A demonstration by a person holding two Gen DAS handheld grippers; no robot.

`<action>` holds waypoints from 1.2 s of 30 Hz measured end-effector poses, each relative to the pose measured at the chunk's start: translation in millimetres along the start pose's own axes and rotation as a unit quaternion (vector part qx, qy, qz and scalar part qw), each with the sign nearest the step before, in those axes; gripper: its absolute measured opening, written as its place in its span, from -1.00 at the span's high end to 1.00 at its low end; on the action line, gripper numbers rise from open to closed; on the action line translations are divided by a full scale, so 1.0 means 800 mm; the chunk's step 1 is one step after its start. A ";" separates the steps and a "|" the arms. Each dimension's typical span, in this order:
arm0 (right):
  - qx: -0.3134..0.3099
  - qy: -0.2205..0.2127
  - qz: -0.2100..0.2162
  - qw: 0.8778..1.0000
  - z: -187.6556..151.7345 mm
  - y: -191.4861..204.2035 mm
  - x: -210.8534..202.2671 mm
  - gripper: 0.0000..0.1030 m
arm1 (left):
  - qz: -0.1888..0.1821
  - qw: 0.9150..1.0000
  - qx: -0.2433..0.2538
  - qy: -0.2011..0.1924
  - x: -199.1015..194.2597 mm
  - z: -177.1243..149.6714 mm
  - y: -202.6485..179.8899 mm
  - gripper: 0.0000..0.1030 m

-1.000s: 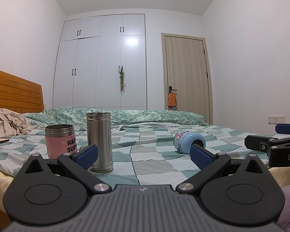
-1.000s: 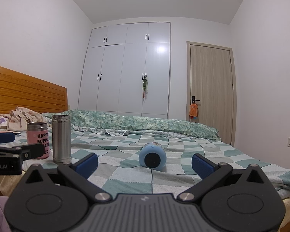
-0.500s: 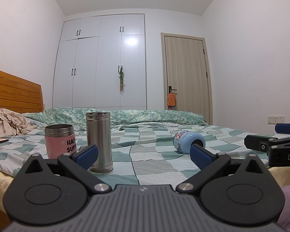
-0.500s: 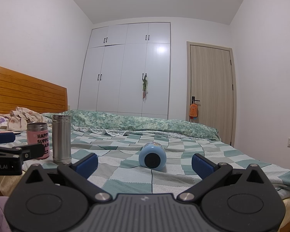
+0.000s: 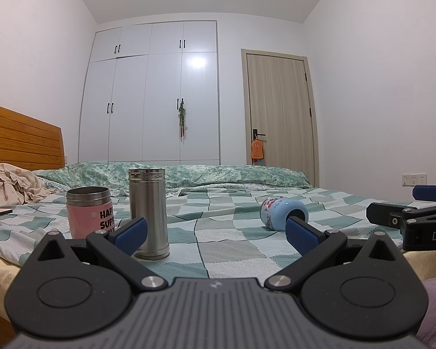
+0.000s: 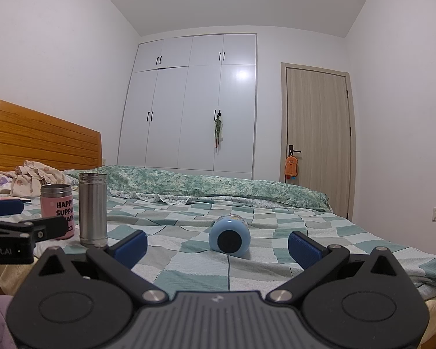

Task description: Flip cup upright

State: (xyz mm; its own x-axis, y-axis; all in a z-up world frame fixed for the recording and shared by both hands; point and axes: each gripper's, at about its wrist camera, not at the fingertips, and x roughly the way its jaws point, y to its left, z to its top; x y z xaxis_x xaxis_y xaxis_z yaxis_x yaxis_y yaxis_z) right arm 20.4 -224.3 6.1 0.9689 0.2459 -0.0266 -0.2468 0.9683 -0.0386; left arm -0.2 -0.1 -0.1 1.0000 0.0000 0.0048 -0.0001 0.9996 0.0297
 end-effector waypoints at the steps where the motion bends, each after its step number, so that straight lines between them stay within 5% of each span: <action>1: 0.000 0.000 0.000 1.000 0.000 0.000 0.000 -1.00 | 0.000 1.000 0.000 0.000 0.000 0.000 0.000 -1.00; 28: -0.001 -0.001 0.001 1.000 0.001 0.003 0.001 -1.00 | 0.000 1.000 0.003 0.005 0.002 0.003 -0.003 -1.00; 36: 0.002 0.023 0.016 1.000 0.010 0.001 0.019 -1.00 | -0.025 0.999 0.026 0.006 0.026 0.011 -0.006 -1.00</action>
State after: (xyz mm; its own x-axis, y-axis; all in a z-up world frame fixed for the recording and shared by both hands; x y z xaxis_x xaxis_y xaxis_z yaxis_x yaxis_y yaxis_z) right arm 35.1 -219.6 13.5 0.9588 0.2744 -0.0738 -0.2774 0.9602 -0.0329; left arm 20.6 -5.4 8.7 0.9988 -0.0491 -0.0091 0.0496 0.9954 0.0816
